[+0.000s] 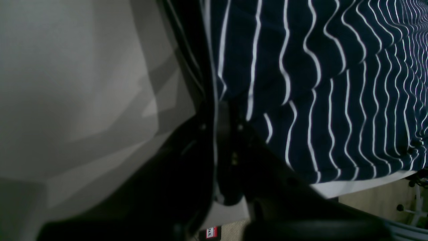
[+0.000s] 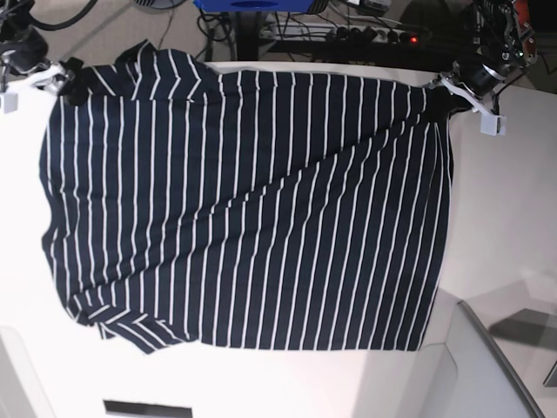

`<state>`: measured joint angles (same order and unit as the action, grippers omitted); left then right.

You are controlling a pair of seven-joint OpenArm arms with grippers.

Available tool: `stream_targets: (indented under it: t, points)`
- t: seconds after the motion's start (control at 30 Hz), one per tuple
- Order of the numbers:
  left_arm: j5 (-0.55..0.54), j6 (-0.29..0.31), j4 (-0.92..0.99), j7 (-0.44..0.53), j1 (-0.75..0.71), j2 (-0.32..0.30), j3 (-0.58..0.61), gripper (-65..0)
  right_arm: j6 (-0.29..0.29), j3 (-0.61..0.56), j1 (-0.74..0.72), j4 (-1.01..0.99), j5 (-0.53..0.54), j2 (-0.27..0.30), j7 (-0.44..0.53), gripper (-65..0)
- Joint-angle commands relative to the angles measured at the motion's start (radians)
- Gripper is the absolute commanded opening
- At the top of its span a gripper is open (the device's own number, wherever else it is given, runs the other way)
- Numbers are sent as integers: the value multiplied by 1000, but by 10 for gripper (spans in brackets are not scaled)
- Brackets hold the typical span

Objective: Layout the t-shirt on the table in an organized manner, then fold the t-shirt properly
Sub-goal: 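Hold both edge corners and tug them apart to tension the shirt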

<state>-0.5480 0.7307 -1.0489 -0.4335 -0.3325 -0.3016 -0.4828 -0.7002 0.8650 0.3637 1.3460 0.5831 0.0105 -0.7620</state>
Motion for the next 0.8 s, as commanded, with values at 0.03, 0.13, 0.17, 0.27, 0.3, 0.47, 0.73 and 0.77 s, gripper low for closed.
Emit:
stream_targets:
  t: [0.03,0.13,0.17,0.27,0.3,0.47,0.73,0.77]
  points:
    - [88,-33,6,-97,-18,-1,8,-650,2,3,11,33,-15,-22,-50,-128]
    - [88,-33,6,-97,-18,-11,8,-650,2,-2,13,54,-15,-30,-58,-128]
    - [88,-33,6,-97,-18,-11,8,-650,2,-23,13,54,-15,-30,-58,-128]
    - [88,-33,3,-97,-18,-12,8,-650,2,-82,18,56,-15,-25,-57,-141]
    - [88,-33,3,-97,-18,-14,6,-650,2,-94,21,56,-15,-27,-55,-164]
    - [88,-33,5,-97,-18,-24,6,-650,2,-131,19,56,-15,-25,-57,-416]
    - [85,-33,-18,-100,-18,-40,6,-650,2,-125,33,172,-15,-20,-101,-645]
    - [85,-33,-31,-100,-18,-41,6,-650,2,-125,33,203,-15,-19,-124,-645]
